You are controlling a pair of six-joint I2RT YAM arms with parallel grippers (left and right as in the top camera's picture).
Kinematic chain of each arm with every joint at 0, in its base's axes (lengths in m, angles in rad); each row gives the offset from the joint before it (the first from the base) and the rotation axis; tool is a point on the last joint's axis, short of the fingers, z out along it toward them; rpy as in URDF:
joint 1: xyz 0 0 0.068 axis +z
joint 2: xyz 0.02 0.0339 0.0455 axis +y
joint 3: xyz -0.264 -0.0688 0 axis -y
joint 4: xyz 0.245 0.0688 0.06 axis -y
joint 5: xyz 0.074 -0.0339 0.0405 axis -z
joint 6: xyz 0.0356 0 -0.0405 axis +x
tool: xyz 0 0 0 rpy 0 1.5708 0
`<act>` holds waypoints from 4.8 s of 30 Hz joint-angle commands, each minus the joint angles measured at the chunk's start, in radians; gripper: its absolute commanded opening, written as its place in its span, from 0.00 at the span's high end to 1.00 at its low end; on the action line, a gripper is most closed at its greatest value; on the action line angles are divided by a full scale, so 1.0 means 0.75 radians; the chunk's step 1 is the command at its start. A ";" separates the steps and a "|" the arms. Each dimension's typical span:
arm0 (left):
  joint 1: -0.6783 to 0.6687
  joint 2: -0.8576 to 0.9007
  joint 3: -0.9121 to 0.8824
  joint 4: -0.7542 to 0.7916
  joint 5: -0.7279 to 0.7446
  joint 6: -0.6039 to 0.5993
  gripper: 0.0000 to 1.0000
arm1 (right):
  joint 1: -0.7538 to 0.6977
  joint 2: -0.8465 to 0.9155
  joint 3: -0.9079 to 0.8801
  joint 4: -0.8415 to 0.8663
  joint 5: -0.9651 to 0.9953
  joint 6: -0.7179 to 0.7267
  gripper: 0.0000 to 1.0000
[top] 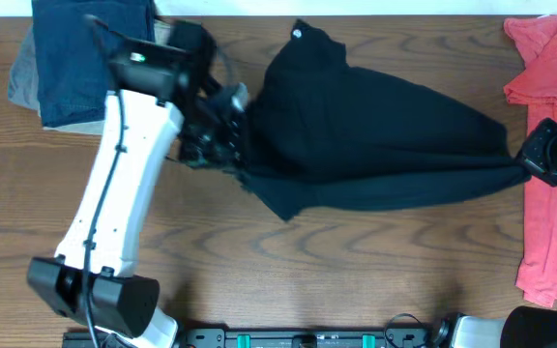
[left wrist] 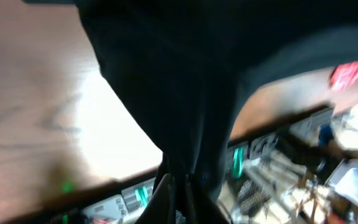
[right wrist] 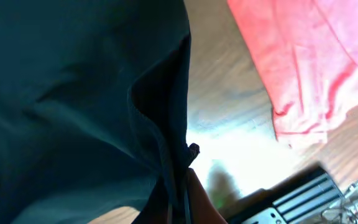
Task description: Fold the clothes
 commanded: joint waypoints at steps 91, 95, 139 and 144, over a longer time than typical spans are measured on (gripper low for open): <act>-0.311 -0.097 -0.907 1.398 -0.615 -0.398 0.94 | -0.018 -0.065 -0.790 0.708 0.288 0.434 0.93; -0.311 -0.094 -0.907 1.436 -0.684 -0.398 0.94 | -0.018 -0.063 -0.891 0.819 0.306 0.433 0.84; -0.427 0.033 -0.862 1.164 -0.144 -0.593 0.42 | -0.015 -0.058 -0.843 0.700 -0.074 0.049 0.01; -0.447 0.159 -0.862 1.227 -0.144 -0.710 0.42 | -0.016 -0.058 -0.845 0.686 -0.073 0.011 0.01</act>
